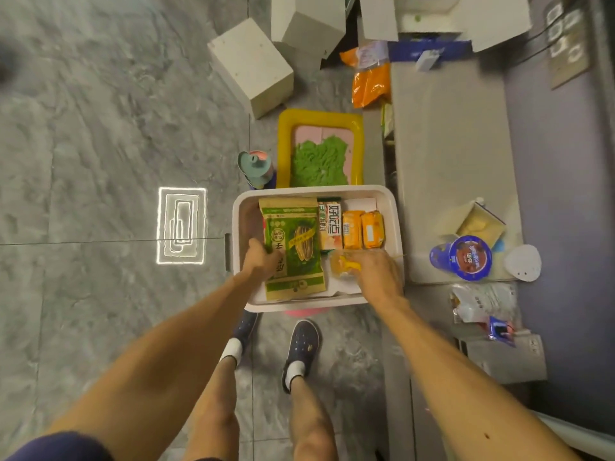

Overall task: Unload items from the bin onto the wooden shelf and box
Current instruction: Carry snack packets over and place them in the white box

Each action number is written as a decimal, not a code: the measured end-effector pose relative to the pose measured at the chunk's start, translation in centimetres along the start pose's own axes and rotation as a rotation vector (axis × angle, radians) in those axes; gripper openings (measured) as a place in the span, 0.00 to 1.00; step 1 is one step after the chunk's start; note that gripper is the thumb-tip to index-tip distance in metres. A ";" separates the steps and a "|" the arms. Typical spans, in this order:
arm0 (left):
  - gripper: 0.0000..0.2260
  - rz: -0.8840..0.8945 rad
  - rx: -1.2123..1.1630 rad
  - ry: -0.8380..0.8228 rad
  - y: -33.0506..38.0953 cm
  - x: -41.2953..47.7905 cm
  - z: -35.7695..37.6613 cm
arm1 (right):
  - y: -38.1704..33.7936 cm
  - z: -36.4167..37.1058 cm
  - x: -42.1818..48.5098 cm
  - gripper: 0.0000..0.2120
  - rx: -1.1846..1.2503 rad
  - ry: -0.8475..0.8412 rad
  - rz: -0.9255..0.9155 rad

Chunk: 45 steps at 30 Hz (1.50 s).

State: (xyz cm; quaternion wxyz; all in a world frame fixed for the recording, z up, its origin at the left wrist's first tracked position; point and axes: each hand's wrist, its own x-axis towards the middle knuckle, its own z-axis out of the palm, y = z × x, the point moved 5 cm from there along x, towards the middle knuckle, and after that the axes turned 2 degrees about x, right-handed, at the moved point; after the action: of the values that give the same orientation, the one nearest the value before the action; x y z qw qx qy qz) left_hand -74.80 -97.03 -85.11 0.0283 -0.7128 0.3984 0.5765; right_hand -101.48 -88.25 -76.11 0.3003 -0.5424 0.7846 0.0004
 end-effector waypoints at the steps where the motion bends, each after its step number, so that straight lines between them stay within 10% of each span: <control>1: 0.18 0.013 0.012 -0.009 0.1 -0.2 -0.1 | -0.3 -0.3 -0.2 0.16 0.004 0.017 -0.006; 28: 0.12 0.795 0.102 0.039 22.0 -38.4 -21.7 | -16.6 -33.9 -21.8 0.09 0.164 0.497 0.042; 45: 0.11 1.110 0.329 -0.545 19.9 -55.5 -9.0 | -14.8 -29.7 -53.7 0.09 0.290 0.846 0.705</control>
State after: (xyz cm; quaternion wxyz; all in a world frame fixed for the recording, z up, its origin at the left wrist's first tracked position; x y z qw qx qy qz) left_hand -80.55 -85.43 -26.90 -0.0651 -0.2145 0.7701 0.5972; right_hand -90.45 -58.32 -21.59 0.0129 -0.1537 0.9622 -0.2246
